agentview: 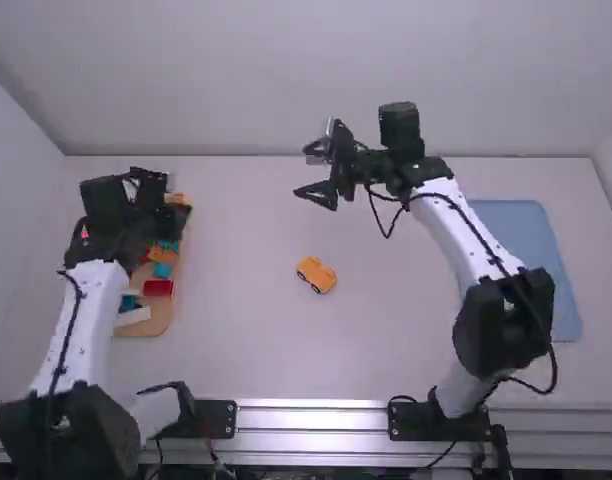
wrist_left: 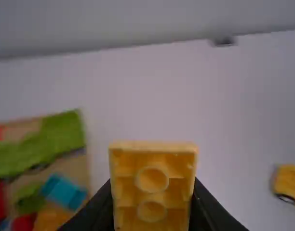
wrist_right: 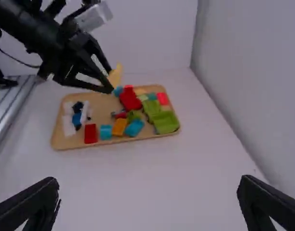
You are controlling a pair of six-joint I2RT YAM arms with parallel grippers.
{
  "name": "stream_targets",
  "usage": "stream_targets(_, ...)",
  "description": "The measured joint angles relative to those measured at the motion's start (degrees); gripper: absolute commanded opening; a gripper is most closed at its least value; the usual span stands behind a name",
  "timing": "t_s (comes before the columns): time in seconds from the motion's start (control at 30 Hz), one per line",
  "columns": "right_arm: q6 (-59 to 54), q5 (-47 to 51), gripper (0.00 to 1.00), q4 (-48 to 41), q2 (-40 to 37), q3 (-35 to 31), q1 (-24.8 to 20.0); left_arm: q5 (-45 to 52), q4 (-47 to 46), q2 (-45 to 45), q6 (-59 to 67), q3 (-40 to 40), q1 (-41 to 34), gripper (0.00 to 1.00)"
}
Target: Assemble lego blocks to make yellow taxi
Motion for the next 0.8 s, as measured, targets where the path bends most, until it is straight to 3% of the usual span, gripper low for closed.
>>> stream_targets(0.2, 1.6, -5.4, 1.00, -2.4, 0.4, 0.0, -0.3, 14.6, 15.3, -0.1, 3.7, -6.5, -7.9, 0.17)
stream_targets(0.3, 1.9, -10.2, 1.00, -6.0, 0.4, 0.0, -0.3, 22.7, 29.8, 1.6, 4.7, -9.9, -11.5, 0.17)
stream_targets(0.47, 0.1, -17.3, 0.99, -10.0, 1.8, 0.0, -0.1, 30.1, 45.2, 5.9, 2.0, -12.9, -14.2, 0.17)
stream_targets(0.6, -2.9, -22.4, 0.91, -11.0, 5.2, 0.0, -0.1, 34.5, 57.4, 11.5, -3.3, -13.6, -15.3, 0.18)
stream_targets(0.7, -4.3, -24.3, 0.77, -9.8, 7.6, 0.0, -0.1, 38.4, 70.2, 16.7, -10.5, -13.6, -15.5, 0.19)
stream_targets(0.8, -4.8, -25.0, 0.75, -8.9, 8.1, 0.0, 0.3, 40.4, 77.9, 20.0, -16.7, -13.6, -15.5, 0.20)
